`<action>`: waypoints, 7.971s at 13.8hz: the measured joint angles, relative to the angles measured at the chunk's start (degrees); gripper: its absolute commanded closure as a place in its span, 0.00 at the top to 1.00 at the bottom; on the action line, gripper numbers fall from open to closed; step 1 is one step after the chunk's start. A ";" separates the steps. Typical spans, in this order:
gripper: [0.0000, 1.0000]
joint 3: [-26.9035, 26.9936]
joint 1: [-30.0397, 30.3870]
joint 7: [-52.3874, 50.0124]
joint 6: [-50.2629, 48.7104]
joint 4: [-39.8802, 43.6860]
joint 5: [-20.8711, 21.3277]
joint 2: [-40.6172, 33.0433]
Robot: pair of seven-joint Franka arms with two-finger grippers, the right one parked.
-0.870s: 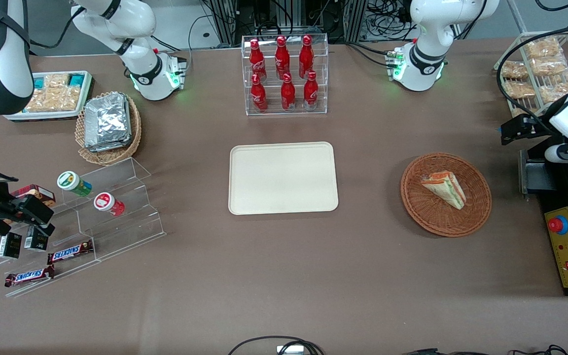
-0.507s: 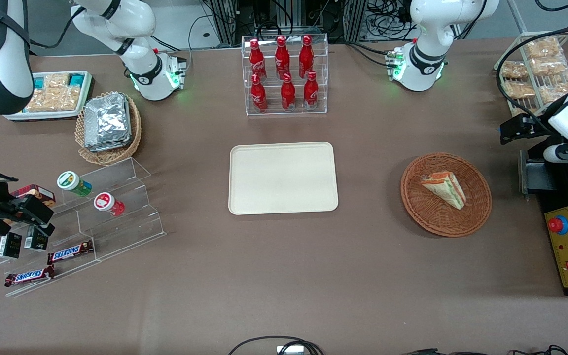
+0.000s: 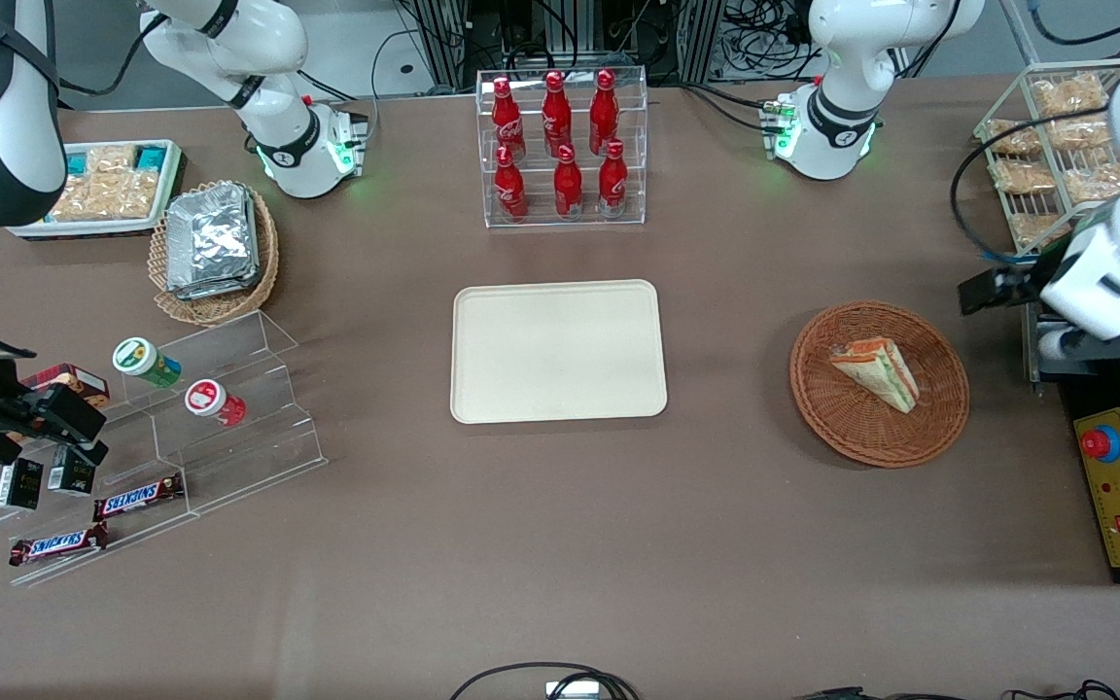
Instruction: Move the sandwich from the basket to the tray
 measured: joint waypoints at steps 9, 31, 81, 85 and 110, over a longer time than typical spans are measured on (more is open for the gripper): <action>1.00 0.06 0.01 -19.80 26.99 -25.13 0.02 -3.97; 0.00 0.56 0.60 -35.98 61.88 -43.53 0.02 6.11; 0.52 -41.04 -7.77 -52.92 38.96 -17.67 31.98 31.74; 0.94 -41.04 -7.79 -53.38 38.95 -17.38 32.98 32.18; 0.99 -40.72 3.40 -59.03 6.20 10.00 28.24 24.93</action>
